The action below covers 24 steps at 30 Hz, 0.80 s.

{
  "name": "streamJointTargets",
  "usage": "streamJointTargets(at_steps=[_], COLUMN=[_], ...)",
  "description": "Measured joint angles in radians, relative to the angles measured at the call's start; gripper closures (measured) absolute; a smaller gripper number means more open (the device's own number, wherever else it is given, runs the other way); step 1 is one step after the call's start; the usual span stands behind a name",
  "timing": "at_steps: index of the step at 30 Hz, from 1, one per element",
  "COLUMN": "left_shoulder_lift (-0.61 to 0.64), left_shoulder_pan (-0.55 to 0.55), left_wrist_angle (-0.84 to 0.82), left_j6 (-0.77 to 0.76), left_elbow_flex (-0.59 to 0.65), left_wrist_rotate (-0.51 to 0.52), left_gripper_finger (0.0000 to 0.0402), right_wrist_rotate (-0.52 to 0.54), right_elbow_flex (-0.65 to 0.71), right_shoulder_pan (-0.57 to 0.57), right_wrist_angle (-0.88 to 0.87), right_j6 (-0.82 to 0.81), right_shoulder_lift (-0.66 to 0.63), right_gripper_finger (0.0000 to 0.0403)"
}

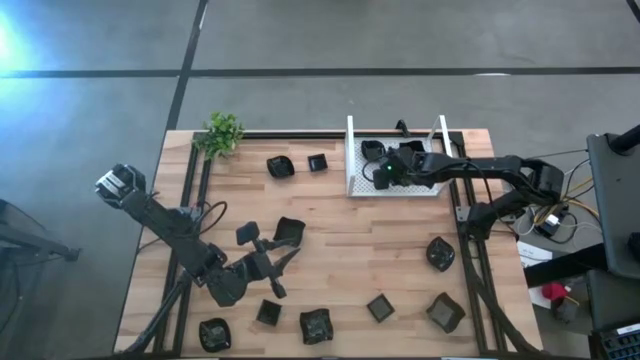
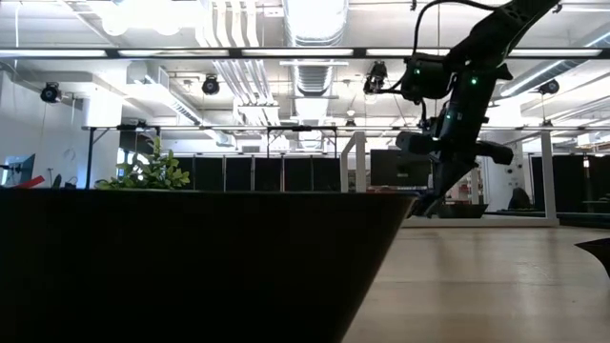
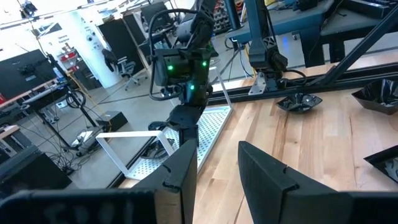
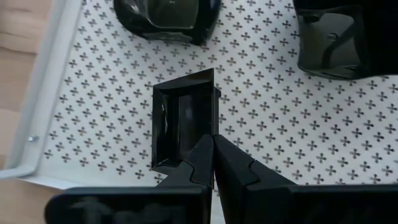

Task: Pick & Place Mini shaped plates
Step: Put the square plate on the shelf

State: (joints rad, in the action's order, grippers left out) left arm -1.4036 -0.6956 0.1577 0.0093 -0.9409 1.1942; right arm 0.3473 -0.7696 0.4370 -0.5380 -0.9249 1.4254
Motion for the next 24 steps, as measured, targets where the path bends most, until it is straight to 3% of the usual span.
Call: streamJointTargets(at_steps=[24], left_shoulder_lift=[0.000], left_shoulder_pan=[0.000], left_wrist_angle=[0.000], left_j6=[0.000], left_elbow_flex=[0.000], left_wrist_rotate=[0.000], left_gripper_finger=[0.0289], right_wrist_rotate=[0.022], right_elbow_flex=[0.043], right_shoulder_pan=[0.000], right_wrist_angle=[-0.002], right_j6=[-0.011], right_shoulder_lift=[0.003], right_gripper_finger=[0.0394])
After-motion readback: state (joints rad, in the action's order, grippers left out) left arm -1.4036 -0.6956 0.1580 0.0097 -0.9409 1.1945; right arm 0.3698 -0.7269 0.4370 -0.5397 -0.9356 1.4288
